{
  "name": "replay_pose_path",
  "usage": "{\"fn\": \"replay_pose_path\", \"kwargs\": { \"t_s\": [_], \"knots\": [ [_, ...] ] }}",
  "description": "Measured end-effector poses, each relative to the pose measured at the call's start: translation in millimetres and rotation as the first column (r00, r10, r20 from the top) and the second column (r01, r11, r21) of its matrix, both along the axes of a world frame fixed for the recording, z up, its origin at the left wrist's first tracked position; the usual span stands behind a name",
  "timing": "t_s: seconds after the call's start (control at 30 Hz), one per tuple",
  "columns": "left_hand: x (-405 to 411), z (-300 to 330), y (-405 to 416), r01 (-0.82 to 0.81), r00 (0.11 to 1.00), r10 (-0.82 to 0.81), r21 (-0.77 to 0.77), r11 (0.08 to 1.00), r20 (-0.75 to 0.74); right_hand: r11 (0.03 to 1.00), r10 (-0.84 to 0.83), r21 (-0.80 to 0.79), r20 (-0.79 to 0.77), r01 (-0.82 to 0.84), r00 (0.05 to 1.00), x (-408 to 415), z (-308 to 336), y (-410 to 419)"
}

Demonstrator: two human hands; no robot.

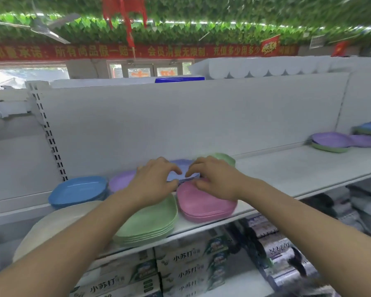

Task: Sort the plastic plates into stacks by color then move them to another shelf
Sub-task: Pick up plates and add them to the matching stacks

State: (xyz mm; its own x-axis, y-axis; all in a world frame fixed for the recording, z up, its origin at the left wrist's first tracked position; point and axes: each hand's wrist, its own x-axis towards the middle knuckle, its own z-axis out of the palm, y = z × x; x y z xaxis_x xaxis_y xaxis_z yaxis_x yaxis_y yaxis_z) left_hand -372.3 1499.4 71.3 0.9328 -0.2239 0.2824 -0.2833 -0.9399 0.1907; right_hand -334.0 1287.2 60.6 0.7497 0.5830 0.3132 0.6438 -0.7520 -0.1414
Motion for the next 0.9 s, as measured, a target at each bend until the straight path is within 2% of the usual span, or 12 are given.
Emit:
{"fn": "replay_pose_path", "kwargs": {
  "t_s": [0.17,0.37,0.53,0.7,0.9],
  "knots": [
    [0.4,8.4,-115.1,0.133,0.991,-0.134,0.042,0.99,0.029,0.992,-0.102,0.08,0.016,0.1,0.995,-16.1,-4.6,-132.6],
    [7.0,-7.5,-303.9,0.282,0.956,-0.283,0.023,0.959,0.081,0.965,-0.229,0.126,-0.036,0.232,0.973,-49.7,-22.0,-324.5],
    [11.6,-20.8,-443.7,0.366,0.929,-0.368,0.032,0.93,0.049,0.934,-0.339,0.094,-0.076,0.346,0.938,-66.1,-31.0,-462.2],
    [40.2,-18.2,-540.2,0.383,0.922,-0.385,0.033,0.923,0.043,0.908,-0.389,0.138,-0.069,0.394,0.919,-55.3,-29.9,-556.0],
    [113.8,-20.0,-610.2,0.362,0.931,-0.363,0.023,0.932,0.033,0.895,-0.418,0.144,-0.052,0.421,0.907,-0.5,-33.3,-626.4]
  ]
}}
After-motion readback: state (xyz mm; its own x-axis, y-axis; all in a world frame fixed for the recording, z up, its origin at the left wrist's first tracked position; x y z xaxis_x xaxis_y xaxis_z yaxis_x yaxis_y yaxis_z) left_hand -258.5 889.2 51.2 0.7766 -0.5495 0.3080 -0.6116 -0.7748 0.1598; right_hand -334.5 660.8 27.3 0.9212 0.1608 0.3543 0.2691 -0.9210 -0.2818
